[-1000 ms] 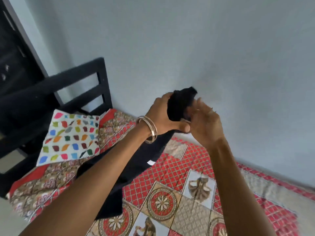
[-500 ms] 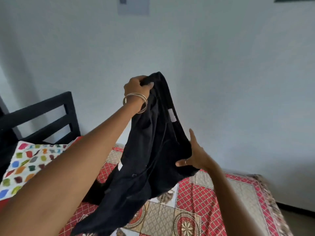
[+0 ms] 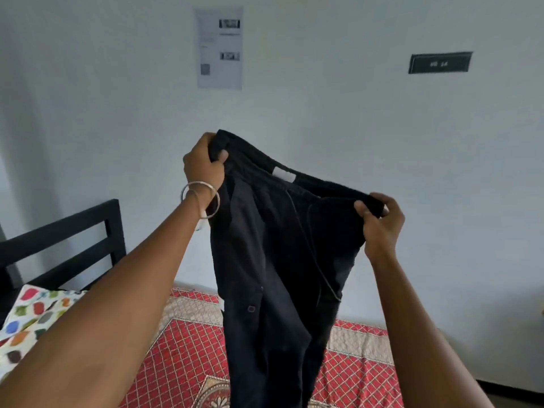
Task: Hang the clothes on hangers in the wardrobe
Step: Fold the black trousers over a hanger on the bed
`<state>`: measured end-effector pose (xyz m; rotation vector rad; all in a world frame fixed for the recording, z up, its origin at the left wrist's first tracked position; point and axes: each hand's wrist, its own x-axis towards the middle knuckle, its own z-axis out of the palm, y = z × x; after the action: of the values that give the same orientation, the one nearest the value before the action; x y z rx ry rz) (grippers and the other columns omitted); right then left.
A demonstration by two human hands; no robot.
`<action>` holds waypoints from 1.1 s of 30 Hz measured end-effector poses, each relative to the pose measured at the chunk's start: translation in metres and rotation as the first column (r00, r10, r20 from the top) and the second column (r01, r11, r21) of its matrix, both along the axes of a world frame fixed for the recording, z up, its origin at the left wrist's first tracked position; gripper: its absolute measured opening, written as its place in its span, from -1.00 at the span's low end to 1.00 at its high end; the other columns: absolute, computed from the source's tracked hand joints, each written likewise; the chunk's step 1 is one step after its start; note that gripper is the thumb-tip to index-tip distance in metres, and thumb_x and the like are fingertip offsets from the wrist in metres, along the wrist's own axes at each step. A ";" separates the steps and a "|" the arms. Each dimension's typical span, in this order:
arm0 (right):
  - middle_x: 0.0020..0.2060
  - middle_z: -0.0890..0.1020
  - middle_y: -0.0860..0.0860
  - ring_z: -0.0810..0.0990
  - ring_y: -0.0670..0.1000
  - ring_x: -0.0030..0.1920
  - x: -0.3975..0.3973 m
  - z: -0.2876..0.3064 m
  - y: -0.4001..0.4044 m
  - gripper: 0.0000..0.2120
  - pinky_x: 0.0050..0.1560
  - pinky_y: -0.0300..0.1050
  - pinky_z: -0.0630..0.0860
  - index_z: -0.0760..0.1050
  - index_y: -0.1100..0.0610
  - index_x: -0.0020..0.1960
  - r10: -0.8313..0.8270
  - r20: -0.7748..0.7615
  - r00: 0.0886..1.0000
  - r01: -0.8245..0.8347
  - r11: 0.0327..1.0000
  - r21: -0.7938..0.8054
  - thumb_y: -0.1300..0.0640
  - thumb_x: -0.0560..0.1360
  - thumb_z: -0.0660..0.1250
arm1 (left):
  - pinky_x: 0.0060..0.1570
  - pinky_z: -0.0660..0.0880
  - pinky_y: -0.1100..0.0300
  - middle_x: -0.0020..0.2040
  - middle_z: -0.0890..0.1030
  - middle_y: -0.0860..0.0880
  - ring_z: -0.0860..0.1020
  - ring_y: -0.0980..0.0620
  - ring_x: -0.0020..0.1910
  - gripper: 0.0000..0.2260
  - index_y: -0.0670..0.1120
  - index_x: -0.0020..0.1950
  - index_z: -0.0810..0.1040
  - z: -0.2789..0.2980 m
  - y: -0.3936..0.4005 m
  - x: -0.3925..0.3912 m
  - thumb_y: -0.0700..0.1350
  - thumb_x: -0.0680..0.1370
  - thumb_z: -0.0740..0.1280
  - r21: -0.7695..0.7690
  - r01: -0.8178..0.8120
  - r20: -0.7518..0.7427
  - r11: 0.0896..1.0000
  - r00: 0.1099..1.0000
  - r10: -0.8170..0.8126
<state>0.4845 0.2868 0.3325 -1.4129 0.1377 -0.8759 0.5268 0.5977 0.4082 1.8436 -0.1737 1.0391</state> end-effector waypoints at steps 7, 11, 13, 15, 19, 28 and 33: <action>-0.14 0.69 0.08 0.68 0.04 -0.14 -0.039 0.090 -0.015 -0.75 -0.15 -0.12 0.62 0.60 0.16 0.06 0.401 0.099 0.911 -0.384 0.911 -0.152 0.28 0.39 0.47 | -0.05 0.56 0.20 -0.11 0.66 0.02 0.63 0.09 -0.12 -0.97 -0.06 -0.08 0.62 0.013 0.051 -0.014 -0.13 0.49 0.43 -0.387 0.390 -0.003 0.835 0.906 -0.424; -0.29 0.66 0.07 0.64 0.02 -0.28 -0.020 0.113 -0.017 -0.81 -0.24 -0.14 0.59 0.61 0.25 -0.18 0.222 -0.086 0.971 -0.237 0.937 -0.256 0.17 0.33 0.55 | -0.25 0.51 0.24 -0.21 0.61 -0.04 0.58 -0.01 -0.20 -0.72 -0.16 -0.18 0.58 0.011 0.049 -0.005 0.06 0.52 0.38 -0.384 0.207 -0.179 0.900 0.939 -0.293; -0.33 0.59 0.06 0.56 0.02 -0.32 -0.009 0.104 0.000 -0.69 -0.36 -0.23 0.47 0.57 0.29 -0.24 -0.099 -0.180 0.979 0.027 0.930 -0.366 0.07 0.32 0.58 | -0.19 0.46 0.13 -0.18 0.60 -0.16 0.56 -0.15 -0.14 -0.53 -0.23 -0.15 0.57 -0.005 0.039 0.002 0.22 0.49 0.33 -0.152 -0.104 -0.359 0.983 0.932 0.043; -0.31 0.51 0.04 0.50 0.04 -0.29 -0.010 0.093 0.022 -0.67 -0.31 -0.19 0.39 0.53 0.32 -0.17 -0.279 -0.226 0.933 0.176 0.904 -0.391 0.06 0.41 0.51 | -0.09 0.49 0.02 -0.07 0.61 -0.25 0.56 -0.24 -0.05 -0.46 -0.27 -0.05 0.56 -0.014 0.025 0.000 0.26 0.48 0.29 -0.093 -0.199 -0.437 0.976 0.888 0.140; -0.34 0.35 -0.02 0.38 -0.01 -0.35 -0.010 0.092 0.049 -0.69 -0.22 -0.10 0.41 0.35 0.25 -0.22 -0.309 -0.218 0.926 0.245 0.929 -0.276 0.10 0.53 0.39 | -0.06 0.50 0.02 -0.05 0.57 -0.18 0.56 -0.22 -0.04 -0.58 -0.23 -0.05 0.50 0.000 -0.014 -0.006 0.16 0.50 0.31 -0.181 -0.149 -0.385 0.972 0.920 0.070; -0.21 0.70 0.13 0.71 0.06 -0.22 0.000 0.130 0.102 -0.79 -0.15 -0.07 0.66 0.65 0.19 -0.16 0.178 -0.115 0.977 -0.193 0.971 -0.138 0.28 0.26 0.61 | -0.33 0.40 0.22 -0.04 0.53 -0.10 0.52 -0.03 -0.10 -0.69 -0.22 0.02 0.47 0.056 -0.100 -0.023 0.04 0.55 0.32 -0.082 0.316 -0.333 0.945 0.885 -0.325; -0.17 0.69 0.08 0.69 -0.03 -0.18 -0.008 0.136 0.091 -0.81 -0.19 -0.29 0.59 0.61 0.11 -0.17 0.209 -0.007 0.978 -0.207 0.964 -0.168 0.37 0.36 0.50 | -0.26 0.41 0.19 0.03 0.53 -0.15 0.52 -0.06 -0.07 -0.73 -0.23 0.02 0.44 0.069 -0.108 -0.019 0.00 0.58 0.28 -0.129 0.381 -0.335 0.916 0.853 -0.401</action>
<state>0.4767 0.3781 0.4686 -1.5477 -0.0944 -0.7340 0.5074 0.4894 0.4770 1.8099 -0.2856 0.4133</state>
